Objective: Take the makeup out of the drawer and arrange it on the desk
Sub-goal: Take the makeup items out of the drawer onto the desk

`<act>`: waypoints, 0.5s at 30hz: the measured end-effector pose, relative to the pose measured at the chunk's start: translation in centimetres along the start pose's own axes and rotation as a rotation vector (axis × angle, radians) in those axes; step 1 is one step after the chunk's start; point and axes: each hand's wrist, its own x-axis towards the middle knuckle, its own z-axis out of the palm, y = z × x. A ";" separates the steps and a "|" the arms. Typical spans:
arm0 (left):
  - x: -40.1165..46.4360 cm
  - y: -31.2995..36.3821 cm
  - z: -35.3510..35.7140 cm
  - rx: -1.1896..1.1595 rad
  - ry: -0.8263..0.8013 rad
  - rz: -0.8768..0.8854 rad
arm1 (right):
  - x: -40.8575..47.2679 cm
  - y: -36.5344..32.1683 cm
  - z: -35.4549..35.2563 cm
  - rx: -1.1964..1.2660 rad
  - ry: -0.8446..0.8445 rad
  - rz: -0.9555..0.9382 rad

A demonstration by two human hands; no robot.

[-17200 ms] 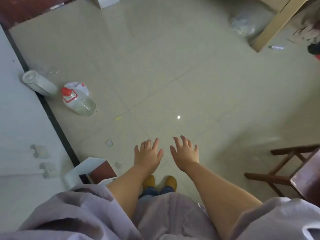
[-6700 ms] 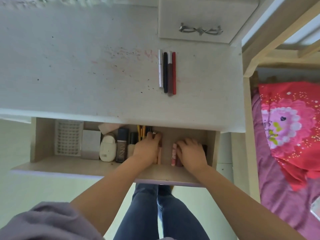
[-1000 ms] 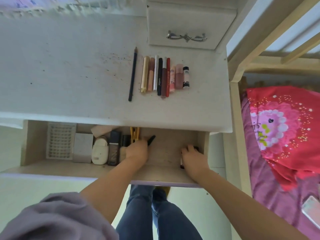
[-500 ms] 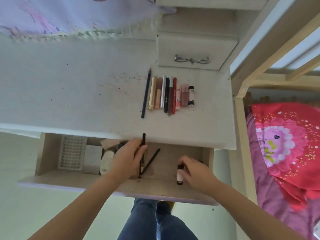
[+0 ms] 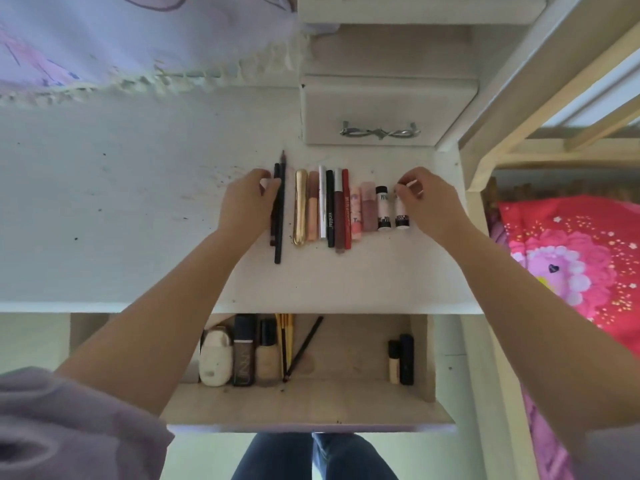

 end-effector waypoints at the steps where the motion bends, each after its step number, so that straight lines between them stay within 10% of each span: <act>1: -0.2 0.1 0.0 -0.011 -0.008 0.012 | 0.0 0.0 0.2 0.017 0.001 0.001; 9: -9.9 -2.4 -1.1 -0.168 0.044 0.094 | -10.0 1.1 -1.3 0.059 0.070 -0.197; 15: -20.9 -6.1 6.2 0.116 -0.406 -0.021 | -20.0 7.6 6.2 -0.485 -0.500 -0.159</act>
